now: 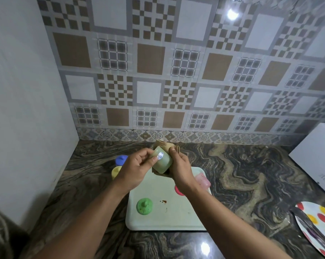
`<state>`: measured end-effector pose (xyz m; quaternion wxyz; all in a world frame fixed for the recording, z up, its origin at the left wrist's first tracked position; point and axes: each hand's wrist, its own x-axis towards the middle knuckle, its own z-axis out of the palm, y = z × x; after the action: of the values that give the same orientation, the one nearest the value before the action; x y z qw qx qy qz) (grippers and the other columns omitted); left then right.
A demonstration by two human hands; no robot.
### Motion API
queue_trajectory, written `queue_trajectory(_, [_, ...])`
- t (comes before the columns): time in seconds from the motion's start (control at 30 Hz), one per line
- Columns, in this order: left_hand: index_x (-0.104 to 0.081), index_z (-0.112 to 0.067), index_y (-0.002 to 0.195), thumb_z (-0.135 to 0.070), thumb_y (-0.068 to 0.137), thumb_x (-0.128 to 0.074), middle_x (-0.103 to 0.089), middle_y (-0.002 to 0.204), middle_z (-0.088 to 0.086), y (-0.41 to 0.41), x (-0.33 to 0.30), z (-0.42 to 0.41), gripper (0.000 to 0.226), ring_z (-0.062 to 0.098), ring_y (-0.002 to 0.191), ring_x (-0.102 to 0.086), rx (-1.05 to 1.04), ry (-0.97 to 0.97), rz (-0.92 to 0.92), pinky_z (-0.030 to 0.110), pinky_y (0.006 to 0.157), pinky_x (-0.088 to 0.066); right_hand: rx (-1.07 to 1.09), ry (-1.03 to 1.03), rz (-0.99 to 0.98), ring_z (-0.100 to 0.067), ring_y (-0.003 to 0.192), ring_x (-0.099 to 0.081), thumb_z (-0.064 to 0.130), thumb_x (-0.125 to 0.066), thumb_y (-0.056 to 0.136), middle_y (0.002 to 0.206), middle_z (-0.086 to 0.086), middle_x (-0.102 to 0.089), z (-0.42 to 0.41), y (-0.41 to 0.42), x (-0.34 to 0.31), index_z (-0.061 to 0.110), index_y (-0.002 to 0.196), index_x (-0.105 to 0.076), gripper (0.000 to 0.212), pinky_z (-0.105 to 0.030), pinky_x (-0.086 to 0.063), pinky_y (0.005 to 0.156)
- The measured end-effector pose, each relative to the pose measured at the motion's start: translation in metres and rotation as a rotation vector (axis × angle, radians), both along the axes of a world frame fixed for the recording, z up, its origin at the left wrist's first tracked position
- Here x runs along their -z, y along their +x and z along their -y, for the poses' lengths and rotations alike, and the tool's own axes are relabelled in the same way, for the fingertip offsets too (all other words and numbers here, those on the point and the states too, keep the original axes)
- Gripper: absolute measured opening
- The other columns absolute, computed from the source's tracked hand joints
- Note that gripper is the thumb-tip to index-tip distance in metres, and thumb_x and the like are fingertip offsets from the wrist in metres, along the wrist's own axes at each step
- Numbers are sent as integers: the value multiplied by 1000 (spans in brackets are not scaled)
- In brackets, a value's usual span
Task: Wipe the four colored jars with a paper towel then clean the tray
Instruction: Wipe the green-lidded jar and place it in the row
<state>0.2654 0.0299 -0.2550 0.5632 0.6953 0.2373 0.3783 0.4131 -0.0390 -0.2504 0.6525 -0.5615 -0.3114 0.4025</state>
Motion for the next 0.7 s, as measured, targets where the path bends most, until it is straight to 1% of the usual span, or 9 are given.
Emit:
queue_trajectory(0.13, [-74, -27, 93, -22, 93, -72, -75, 93, -4, 4, 11, -2, 6, 5, 88, -70, -260, -30, -152, 18, 78, -53, 82, 69, 265, -21, 100, -70, 30, -44, 110, 111, -3, -78, -7, 2, 11, 23, 119, -76, 34, -47, -59, 90])
queue_trajectory(0.23, [-74, -19, 95, -24, 93, -71, -78, 92, 2, 9, 14, 4, 7, 16, 90, -75, -280, -263, -56, 37, 76, -62, 131, 242, 773, -14, 119, -65, 20, -44, 106, 126, 0, -70, -5, 5, 24, 16, 127, -71, 34, -40, -53, 103])
queue_trajectory(0.3, [-73, -10, 91, -22, 93, -72, -78, 90, 6, 14, 13, 10, 12, 18, 87, -76, -277, -362, 22, 35, 72, -62, 107, 329, 953, -14, 130, -60, 13, -44, 105, 136, -2, -65, -2, 3, 30, 10, 135, -67, 38, -31, -48, 110])
queue_trajectory(0.37, [-72, -6, 82, -18, 90, -74, -76, 83, 9, 15, 15, 14, 14, 18, 81, -74, -263, -395, 64, 30, 70, -61, 72, 299, 760, -18, 126, -64, 18, -43, 106, 131, -4, -69, -3, 1, 36, 10, 129, -71, 37, -34, -51, 108])
queue_trajectory(0.47, [-71, -8, 79, -16, 88, -76, -73, 87, 16, 11, 20, 16, 13, 25, 86, -73, -226, -462, 123, 36, 78, -61, 35, -124, -22, -33, 96, -72, 34, -45, 109, 103, -17, -75, -13, 7, 22, 13, 111, -75, 37, -55, -62, 90])
queue_trajectory(0.5, [-71, -8, 81, -16, 88, -76, -73, 89, 16, 10, 22, 15, 12, 24, 87, -73, -228, -462, 119, 34, 78, -61, 12, -174, -87, -34, 92, -72, 31, -45, 111, 102, -19, -74, -13, 7, 16, 13, 108, -75, 35, -55, -63, 87])
queue_trajectory(0.57, [-72, -6, 83, -15, 88, -76, -74, 89, 13, 8, 23, 11, 11, 20, 87, -72, -248, -422, 94, 29, 75, -60, 42, 22, 104, -28, 103, -72, 22, -43, 112, 111, -10, -77, -10, 0, 14, 16, 111, -77, 34, -45, -60, 92])
queue_trajectory(0.63, [-74, -8, 84, -14, 87, -77, -75, 89, 7, 8, 22, 7, 8, 17, 87, -72, -261, -421, 98, 30, 77, -60, 61, 280, 517, -21, 124, -67, 15, -41, 111, 126, -2, -74, -2, -8, 17, 15, 122, -75, 36, -37, -53, 106])
queue_trajectory(0.7, [-75, -6, 87, -13, 87, -76, -76, 91, 9, 8, 20, 7, 7, 17, 86, -73, -261, -423, 120, 29, 77, -59, 75, 328, 714, -21, 129, -63, 15, -40, 110, 132, -3, -69, -3, -8, 24, 11, 126, -72, 36, -37, -51, 108])
